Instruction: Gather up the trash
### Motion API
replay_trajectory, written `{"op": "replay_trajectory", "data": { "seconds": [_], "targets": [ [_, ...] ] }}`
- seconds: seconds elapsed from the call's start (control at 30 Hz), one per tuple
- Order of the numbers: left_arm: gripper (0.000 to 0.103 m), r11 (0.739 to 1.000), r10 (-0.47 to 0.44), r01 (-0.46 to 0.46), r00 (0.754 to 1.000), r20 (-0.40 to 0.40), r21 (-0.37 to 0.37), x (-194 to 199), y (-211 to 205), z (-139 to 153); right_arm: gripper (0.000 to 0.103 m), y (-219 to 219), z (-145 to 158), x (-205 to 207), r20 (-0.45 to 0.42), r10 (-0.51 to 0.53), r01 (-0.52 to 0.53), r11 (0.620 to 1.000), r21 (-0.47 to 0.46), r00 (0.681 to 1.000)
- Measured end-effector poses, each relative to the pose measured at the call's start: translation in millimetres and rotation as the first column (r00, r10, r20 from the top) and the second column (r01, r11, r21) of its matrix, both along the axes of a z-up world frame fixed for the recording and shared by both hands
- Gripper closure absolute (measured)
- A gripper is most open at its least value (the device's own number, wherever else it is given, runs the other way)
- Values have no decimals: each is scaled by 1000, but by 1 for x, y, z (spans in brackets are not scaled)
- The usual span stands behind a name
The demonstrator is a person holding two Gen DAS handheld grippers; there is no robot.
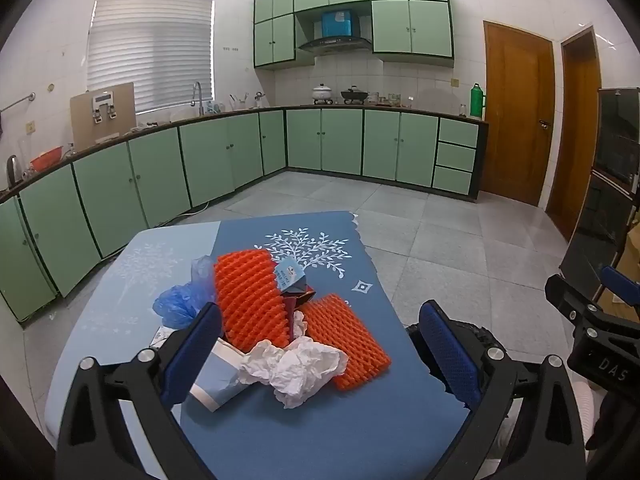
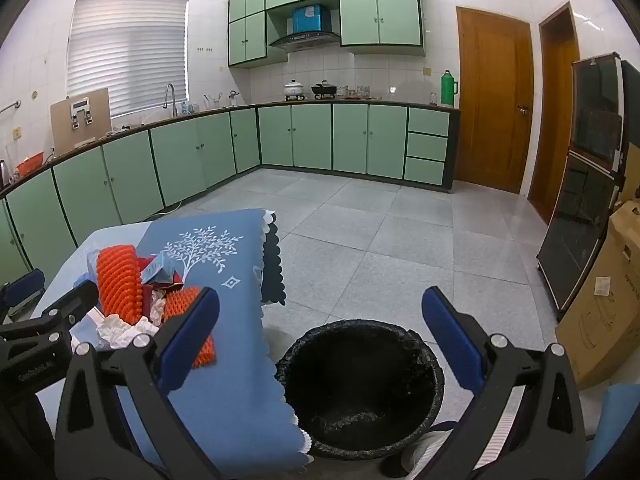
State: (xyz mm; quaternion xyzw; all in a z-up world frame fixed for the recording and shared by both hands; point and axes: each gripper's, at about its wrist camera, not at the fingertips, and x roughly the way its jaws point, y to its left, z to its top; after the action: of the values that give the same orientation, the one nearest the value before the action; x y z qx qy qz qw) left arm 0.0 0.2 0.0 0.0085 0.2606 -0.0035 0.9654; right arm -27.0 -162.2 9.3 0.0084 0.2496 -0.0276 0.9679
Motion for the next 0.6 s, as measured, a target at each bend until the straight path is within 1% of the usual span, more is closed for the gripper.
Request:
{"op": "replay_trajectory", "data": {
  "seconds": [0.6],
  "targets": [
    [6,1000,1,-1,1000,3,8,0,0,0,5,-1,0,0,-4,-2,2,1000,2,1000]
  ]
}}
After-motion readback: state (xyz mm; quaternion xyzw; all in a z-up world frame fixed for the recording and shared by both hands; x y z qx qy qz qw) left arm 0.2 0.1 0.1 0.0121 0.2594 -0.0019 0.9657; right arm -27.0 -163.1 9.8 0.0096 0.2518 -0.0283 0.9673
